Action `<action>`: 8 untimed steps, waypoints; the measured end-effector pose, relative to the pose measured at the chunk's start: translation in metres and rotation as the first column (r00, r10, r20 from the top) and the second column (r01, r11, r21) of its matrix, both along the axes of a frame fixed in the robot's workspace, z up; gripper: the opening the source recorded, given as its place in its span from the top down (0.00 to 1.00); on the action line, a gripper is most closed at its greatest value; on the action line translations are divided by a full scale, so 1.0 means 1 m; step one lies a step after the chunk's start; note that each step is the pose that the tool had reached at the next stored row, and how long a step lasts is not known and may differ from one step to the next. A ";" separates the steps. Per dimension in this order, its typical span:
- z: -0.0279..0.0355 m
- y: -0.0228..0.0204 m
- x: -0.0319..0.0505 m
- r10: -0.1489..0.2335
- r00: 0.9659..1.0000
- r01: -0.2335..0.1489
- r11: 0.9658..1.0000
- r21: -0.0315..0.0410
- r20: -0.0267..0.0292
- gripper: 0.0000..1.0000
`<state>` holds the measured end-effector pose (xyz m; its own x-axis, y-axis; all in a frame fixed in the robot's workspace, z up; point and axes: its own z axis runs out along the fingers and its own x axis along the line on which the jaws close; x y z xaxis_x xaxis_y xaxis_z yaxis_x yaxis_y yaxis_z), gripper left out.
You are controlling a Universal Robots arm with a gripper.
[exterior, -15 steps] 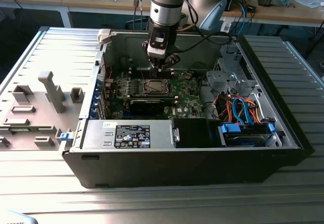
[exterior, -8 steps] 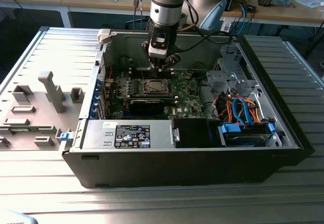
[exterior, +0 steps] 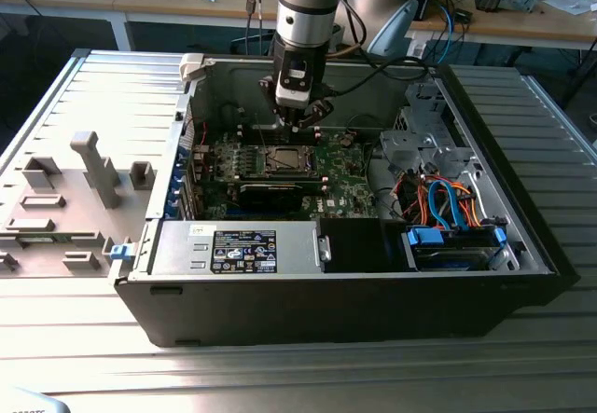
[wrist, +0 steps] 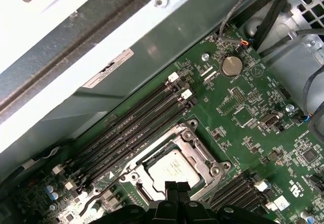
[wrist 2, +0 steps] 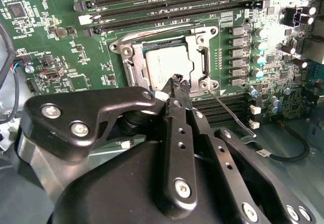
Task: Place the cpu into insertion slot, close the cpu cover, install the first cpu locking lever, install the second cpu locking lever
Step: 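Install the first cpu locking lever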
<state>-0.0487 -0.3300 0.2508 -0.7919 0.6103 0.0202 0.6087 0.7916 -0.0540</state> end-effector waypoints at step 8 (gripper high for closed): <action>0.0000 0.0000 0.0000 0.040 0.999 -0.040 0.999 0.000 0.000 0.89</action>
<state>-0.0487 -0.3300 0.2508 -0.8159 0.5779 0.0202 0.5763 0.8155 -0.0540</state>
